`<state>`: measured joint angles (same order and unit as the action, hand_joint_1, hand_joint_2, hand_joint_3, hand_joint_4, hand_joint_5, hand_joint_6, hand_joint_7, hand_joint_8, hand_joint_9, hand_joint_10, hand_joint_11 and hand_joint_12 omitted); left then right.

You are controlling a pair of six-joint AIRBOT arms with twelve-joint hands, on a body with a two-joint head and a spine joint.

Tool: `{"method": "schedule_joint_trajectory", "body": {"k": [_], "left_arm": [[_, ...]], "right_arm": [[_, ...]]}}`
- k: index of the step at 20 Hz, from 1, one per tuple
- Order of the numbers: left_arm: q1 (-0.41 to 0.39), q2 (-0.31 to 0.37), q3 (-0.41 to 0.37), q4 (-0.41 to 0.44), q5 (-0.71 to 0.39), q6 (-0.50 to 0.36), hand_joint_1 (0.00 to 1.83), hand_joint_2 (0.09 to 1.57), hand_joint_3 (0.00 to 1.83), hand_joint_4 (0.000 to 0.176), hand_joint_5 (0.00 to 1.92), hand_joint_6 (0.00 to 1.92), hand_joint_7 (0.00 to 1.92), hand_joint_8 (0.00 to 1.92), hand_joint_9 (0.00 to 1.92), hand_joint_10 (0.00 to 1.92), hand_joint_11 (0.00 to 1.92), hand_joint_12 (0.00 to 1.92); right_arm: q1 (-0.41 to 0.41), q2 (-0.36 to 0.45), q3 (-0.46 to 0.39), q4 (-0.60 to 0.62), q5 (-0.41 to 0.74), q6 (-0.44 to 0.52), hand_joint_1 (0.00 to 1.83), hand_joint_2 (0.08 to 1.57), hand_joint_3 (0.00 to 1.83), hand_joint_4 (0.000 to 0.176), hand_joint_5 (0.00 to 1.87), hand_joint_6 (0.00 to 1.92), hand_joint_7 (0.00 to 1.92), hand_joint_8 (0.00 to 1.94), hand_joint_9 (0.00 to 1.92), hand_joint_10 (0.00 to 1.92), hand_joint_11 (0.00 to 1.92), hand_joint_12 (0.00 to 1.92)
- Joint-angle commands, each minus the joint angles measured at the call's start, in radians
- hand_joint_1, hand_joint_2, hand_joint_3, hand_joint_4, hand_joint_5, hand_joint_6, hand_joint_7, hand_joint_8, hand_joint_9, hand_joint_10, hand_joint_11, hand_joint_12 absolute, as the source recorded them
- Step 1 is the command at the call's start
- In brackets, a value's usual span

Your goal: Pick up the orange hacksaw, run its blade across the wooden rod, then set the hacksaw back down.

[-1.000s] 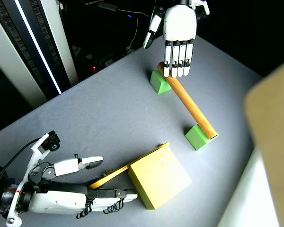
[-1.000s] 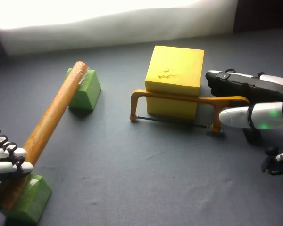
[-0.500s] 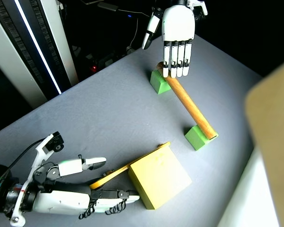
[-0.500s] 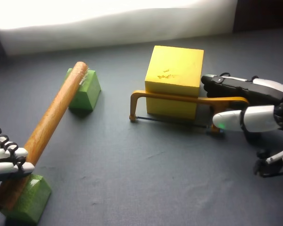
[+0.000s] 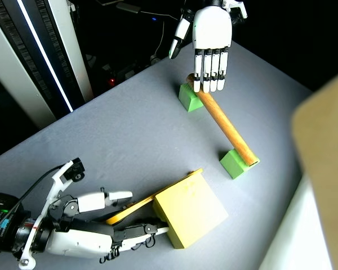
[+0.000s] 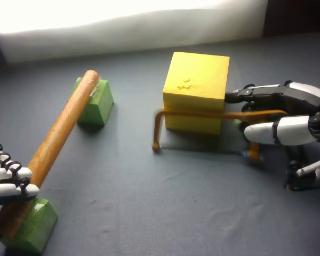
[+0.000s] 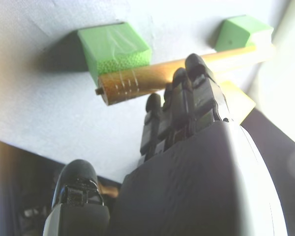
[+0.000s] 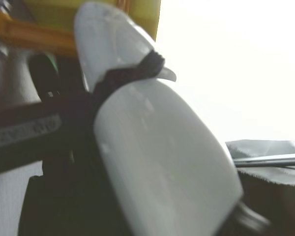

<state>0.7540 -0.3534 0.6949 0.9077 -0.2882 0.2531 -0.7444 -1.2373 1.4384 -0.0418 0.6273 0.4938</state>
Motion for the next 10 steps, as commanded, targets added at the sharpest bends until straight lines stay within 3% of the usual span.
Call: {"method": "schedule_joint_trajectory", "body": {"k": [1, 4, 5, 8, 9, 10], "left_arm": [[-0.006, 0.002, -0.001, -0.01, -0.026, -0.001, 0.0, 1.16, 0.0, 0.0, 0.13, 0.0, 0.11, 0.0, 0.1, 0.0, 0.0, 0.31], [-0.007, 0.002, -0.001, -0.01, -0.026, -0.001, 0.0, 1.15, 0.0, 0.0, 0.12, 0.0, 0.11, 0.0, 0.1, 0.0, 0.0, 0.31], [-0.007, 0.002, -0.001, -0.01, -0.026, -0.001, 0.0, 1.15, 0.0, 0.0, 0.12, 0.0, 0.11, 0.0, 0.1, 0.0, 0.0, 0.3], [-0.009, 0.002, -0.001, -0.01, -0.026, -0.001, 0.0, 1.15, 0.0, 0.0, 0.1, 0.0, 0.08, 0.0, 0.07, 0.0, 0.0, 0.26], [-0.01, 0.002, -0.001, -0.01, -0.026, -0.001, 0.0, 1.15, 0.0, 0.0, 0.1, 0.0, 0.09, 0.0, 0.07, 0.0, 0.0, 0.28], [-0.011, 0.002, -0.001, -0.01, -0.026, -0.001, 0.0, 1.15, 0.0, 0.0, 0.11, 0.0, 0.1, 0.0, 0.08, 0.01, 0.0, 0.28]], "right_arm": [[0.009, -0.003, -0.007, -0.015, 0.122, 0.006, 1.38, 1.12, 0.0, 0.0, 0.86, 0.88, 0.99, 1.02, 0.99, 1.27, 0.86, 1.32], [0.002, -0.001, -0.016, -0.015, 0.135, -0.004, 1.38, 1.11, 0.0, 0.0, 0.93, 0.81, 0.99, 0.99, 1.0, 1.27, 0.89, 1.37], [0.002, 0.002, -0.018, -0.015, 0.146, -0.016, 1.37, 1.13, 0.0, 0.0, 0.86, 0.92, 0.93, 1.07, 0.95, 1.32, 0.9, 1.35], [0.005, 0.012, -0.023, -0.015, 0.187, -0.06, 1.38, 1.11, 0.0, 0.0, 0.91, 0.84, 0.97, 1.04, 1.0, 1.27, 0.91, 1.35], [0.004, 0.023, -0.028, -0.015, 0.213, -0.081, 1.37, 1.15, 0.0, 0.0, 0.81, 1.0, 0.9, 1.11, 0.93, 1.34, 0.88, 1.36], [0.002, 0.037, -0.038, -0.015, 0.241, -0.102, 1.37, 1.16, 0.0, 0.0, 0.79, 1.04, 0.89, 1.13, 0.9, 1.37, 0.86, 1.37]]}}
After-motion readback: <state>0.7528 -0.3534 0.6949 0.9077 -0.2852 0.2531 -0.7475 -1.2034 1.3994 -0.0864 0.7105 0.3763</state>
